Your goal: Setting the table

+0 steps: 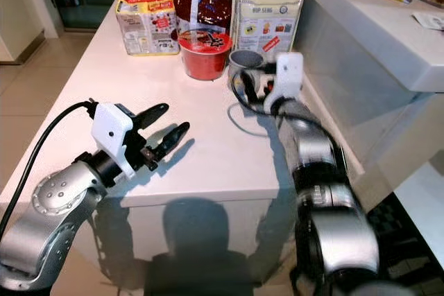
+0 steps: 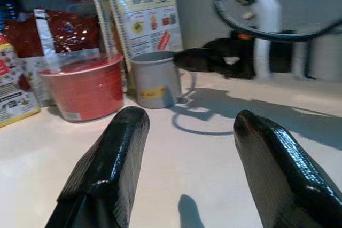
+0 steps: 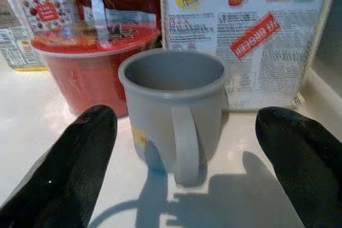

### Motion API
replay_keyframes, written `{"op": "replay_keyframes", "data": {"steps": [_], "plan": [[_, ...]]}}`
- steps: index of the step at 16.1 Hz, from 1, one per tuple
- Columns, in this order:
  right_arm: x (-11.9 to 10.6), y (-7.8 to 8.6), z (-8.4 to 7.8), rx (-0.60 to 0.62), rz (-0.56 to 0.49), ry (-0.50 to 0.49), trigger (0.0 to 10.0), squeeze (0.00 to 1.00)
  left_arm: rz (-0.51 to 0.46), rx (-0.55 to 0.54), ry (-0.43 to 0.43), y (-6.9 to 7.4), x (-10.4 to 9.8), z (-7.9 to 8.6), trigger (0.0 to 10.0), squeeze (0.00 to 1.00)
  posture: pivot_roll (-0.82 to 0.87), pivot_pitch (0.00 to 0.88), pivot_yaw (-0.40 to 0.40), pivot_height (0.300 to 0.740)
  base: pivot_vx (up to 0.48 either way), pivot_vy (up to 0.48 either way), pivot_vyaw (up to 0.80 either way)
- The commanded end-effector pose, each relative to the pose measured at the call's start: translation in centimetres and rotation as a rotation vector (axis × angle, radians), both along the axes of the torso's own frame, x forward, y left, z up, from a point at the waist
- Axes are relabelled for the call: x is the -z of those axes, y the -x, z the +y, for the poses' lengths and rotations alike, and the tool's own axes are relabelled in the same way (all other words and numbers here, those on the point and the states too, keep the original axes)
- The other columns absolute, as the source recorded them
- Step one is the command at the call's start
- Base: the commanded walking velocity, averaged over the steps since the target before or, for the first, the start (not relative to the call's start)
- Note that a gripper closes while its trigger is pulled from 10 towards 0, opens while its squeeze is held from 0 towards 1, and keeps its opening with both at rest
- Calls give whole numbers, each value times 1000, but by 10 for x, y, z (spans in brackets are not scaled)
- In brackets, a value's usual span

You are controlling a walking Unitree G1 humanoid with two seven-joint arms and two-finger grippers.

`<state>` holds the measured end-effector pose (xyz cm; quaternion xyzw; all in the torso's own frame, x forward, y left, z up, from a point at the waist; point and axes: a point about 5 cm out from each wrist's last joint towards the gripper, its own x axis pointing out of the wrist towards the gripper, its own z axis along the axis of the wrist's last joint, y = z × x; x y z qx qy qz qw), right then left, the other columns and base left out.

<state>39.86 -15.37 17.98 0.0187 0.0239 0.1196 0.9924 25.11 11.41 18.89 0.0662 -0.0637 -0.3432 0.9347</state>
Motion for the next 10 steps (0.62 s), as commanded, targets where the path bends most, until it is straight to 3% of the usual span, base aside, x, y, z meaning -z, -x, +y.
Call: {"op": "replay_keyframes", "data": {"steps": [1,3,4,5,6,10], "plan": [[2,-3,-5,5,11,11,10000,0,9,26,-10,4,0,-3,10000,0,47,0,-65,740,0,0,0],[4,-4,-5,11,26,-12,10000,0,12,25,-12,3,0,-2,10000,0,47,0,-65,740,0,0,0],[7,-4,-6,24,51,-75,4824,0,14,22,-15,3,1,-2,10000,0,48,0,-69,740,0,0,0],[10,-4,-7,34,67,-103,3725,0,15,22,-16,3,1,-3,10000,0,48,0,-68,740,0,0,0],[14,-4,-6,26,74,-96,0,0,19,26,-17,3,1,-3,10000,0,48,0,-68,740,0,0,0],[20,-3,-3,3,94,-83,0,0,23,32,-19,2,1,-5,10000,0,50,0,-69,740,0,0,0]]}}
